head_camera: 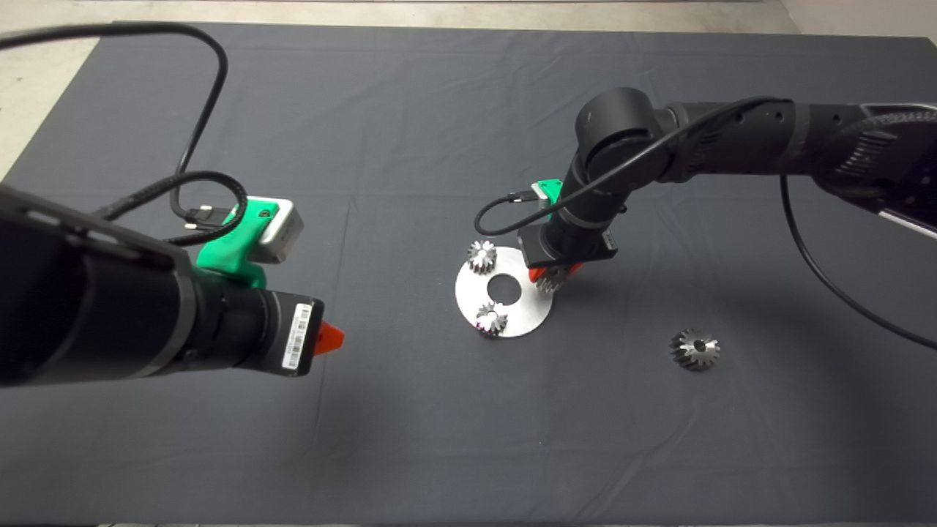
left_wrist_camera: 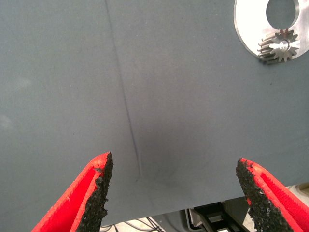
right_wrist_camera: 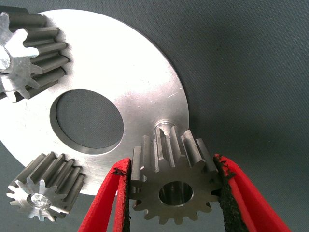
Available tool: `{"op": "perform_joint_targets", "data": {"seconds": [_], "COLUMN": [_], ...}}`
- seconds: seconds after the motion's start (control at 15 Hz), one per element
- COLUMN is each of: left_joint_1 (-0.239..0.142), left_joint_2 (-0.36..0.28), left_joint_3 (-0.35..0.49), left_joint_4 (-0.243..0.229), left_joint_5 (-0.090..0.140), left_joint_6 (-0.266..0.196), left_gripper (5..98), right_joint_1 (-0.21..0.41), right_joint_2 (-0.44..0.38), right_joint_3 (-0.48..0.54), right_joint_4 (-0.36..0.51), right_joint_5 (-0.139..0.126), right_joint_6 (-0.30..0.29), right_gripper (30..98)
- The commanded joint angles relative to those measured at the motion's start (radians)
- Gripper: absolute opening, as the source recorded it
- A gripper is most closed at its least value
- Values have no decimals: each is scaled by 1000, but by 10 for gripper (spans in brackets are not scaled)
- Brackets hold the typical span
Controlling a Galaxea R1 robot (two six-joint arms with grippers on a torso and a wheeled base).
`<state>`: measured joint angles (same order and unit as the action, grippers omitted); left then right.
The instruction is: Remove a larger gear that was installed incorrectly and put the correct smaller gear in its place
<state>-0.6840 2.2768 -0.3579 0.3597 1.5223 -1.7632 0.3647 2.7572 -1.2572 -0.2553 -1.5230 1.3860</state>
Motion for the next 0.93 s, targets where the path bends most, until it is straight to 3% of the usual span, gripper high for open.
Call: {"op": "perform_joint_targets", "data": {"seconds": [0.0,0.4,0.53,0.87], "left_joint_1": [-8,-6,18,21], "left_joint_2": [-3,-2,1,-1], "left_joint_3": [-2,-5,-13,-16], "left_joint_4": [23,30,32,42], "left_joint_5": [19,18,18,18], "left_joint_6": [7,4,4,7], "left_gripper": [643,643,643,643], "right_joint_1": [10,2,4,4], "right_joint_2": [9,72,77,68], "right_joint_3": [15,21,46,52], "right_joint_4": [30,30,28,28], "right_joint_5": [-103,-105,-105,-106], "right_joint_6": [8,-10,-8,-8], "right_gripper": [361,362,362,368]}}
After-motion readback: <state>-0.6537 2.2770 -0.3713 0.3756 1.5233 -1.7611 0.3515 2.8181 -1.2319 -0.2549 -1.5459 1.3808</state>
